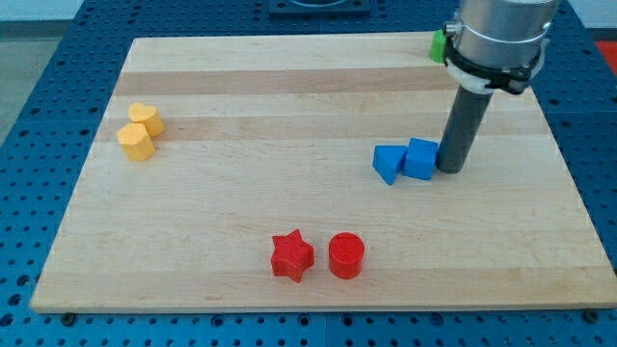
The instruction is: Move the blue cube and blue triangle to the top left
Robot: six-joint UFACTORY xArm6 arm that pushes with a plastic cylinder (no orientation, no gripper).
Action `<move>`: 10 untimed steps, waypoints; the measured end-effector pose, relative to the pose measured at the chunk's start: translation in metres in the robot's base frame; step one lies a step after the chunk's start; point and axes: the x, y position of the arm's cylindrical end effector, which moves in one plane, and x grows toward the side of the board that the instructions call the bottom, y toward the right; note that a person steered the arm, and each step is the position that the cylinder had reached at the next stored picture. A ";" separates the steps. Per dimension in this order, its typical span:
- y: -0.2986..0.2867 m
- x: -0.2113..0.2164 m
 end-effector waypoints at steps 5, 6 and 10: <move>-0.094 0.007; -0.117 0.016; -0.182 0.011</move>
